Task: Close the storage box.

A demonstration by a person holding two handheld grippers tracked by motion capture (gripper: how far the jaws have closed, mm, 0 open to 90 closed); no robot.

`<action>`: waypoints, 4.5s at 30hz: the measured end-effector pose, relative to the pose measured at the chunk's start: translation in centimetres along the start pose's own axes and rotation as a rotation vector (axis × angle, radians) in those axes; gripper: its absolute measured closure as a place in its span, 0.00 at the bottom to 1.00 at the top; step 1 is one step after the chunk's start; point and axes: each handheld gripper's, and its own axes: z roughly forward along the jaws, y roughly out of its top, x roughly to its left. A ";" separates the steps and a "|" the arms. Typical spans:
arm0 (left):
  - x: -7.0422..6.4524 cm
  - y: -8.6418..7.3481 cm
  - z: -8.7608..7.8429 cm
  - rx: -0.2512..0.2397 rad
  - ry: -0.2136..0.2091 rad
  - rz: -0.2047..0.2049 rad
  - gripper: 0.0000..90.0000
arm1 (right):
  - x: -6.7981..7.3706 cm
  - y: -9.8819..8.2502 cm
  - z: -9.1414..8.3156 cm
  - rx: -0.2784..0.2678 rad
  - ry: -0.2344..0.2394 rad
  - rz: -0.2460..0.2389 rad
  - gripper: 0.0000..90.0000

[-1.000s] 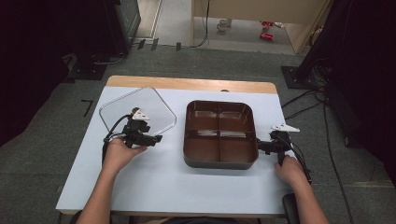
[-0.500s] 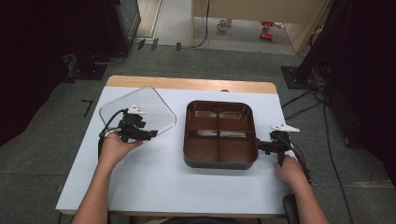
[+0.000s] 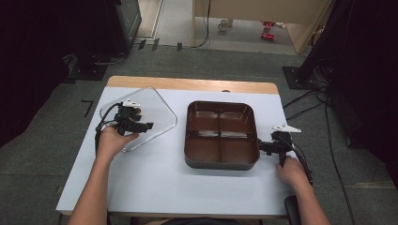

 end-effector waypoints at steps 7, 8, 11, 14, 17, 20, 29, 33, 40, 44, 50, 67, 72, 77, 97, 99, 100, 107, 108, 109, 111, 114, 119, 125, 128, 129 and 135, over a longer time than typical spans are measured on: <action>1.3 0.8 0.2 -0.004 0.024 -0.010 0.38 | 0.0 0.0 0.0 0.000 0.000 0.000 0.16; 1.6 0.9 0.2 -0.002 0.032 -0.008 0.38 | 0.0 0.0 0.0 0.000 0.000 0.000 0.16; 2.3 1.0 0.3 -0.017 0.045 -0.017 0.38 | 0.0 0.0 0.0 0.000 0.000 0.000 0.16; 2.9 1.1 0.5 -0.032 0.053 -0.033 0.38 | 0.0 0.0 0.0 0.000 0.000 0.000 0.16; 3.8 1.1 0.8 -0.053 0.071 -0.055 0.40 | 0.0 0.0 0.0 0.000 0.000 0.000 0.16; 4.2 1.1 1.1 -0.048 0.080 -0.063 0.41 | 0.0 0.0 0.0 0.000 0.000 0.000 0.16; 5.6 0.6 3.3 -0.008 0.111 -0.099 0.42 | 0.0 0.0 0.0 0.000 0.000 0.000 0.16; 5.7 0.4 3.8 0.007 0.119 -0.099 0.45 | 0.0 0.0 0.0 0.000 0.000 0.000 0.16; 5.8 0.0 4.4 0.007 0.136 -0.101 0.54 | 0.0 0.0 0.0 -0.001 0.000 0.000 0.16; 5.9 -0.3 4.3 -0.011 0.148 -0.114 0.63 | 0.0 0.0 0.0 -0.001 0.000 0.000 0.16; 5.9 -0.5 4.3 -0.022 0.154 -0.112 0.65 | 0.0 0.0 0.0 -0.001 0.000 0.000 0.16; 5.9 -0.2 3.9 -0.017 0.161 -0.115 0.66 | 0.0 0.0 0.0 -0.001 0.000 0.000 0.16; 5.7 0.0 3.2 -0.020 0.164 -0.102 0.66 | 0.0 0.0 0.0 -0.001 0.000 0.001 0.16; 5.3 0.5 1.8 -0.022 0.148 -0.102 0.66 | 0.0 0.0 0.0 -0.001 0.000 0.000 0.16; 1.9 3.5 -1.7 -0.043 0.067 -0.056 0.66 | 0.0 0.0 0.0 -0.001 0.000 0.000 0.16; 1.2 4.0 -2.2 -0.055 0.049 -0.047 0.66 | 0.0 0.0 0.0 -0.001 0.000 0.000 0.16; 1.2 4.0 -2.2 -0.055 0.049 -0.047 0.66 | 0.0 0.0 0.0 -0.001 0.000 0.000 0.16; -1.3 5.6 -3.4 -0.082 0.002 0.007 0.66 | 0.0 0.0 0.0 0.000 0.000 -0.002 0.16; -1.6 5.8 -3.5 -0.078 0.005 0.020 0.66 | 0.0 0.0 0.0 -0.001 0.000 -0.001 0.16; -1.6 5.8 -3.5 -0.078 0.005 0.020 0.66 | 0.0 0.0 0.0 -0.001 0.000 -0.001 0.16; -2.5 6.2 -3.9 -0.087 -0.003 0.036 0.66 | 0.0 0.0 0.0 -0.001 0.000 -0.003 0.16; -3.0 6.5 -4.1 -0.096 -0.025 0.040 0.66 | 0.0 0.0 0.0 0.000 0.000 -0.002 0.16; -4.1 6.9 -4.2 -0.103 -0.054 0.054 0.66 | 0.0 0.0 0.0 -0.002 0.000 -0.003 0.16; -5.1 7.3 -3.6 -0.106 -0.131 0.057 0.66 | 0.0 0.0 0.0 0.000 0.000 0.001 0.16; -5.8 7.5 -3.2 -0.101 -0.151 0.067 0.66 | 0.0 0.0 0.0 -0.001 0.000 0.000 0.16; -6.1 7.5 -3.1 -0.099 -0.151 0.073 0.66 | 0.0 0.0 0.0 -0.001 0.000 0.000 0.16; -8.4 7.9 -1.9 -0.095 -0.155 0.127 0.66 | 0.0 0.0 0.0 -0.001 0.000 0.000 0.16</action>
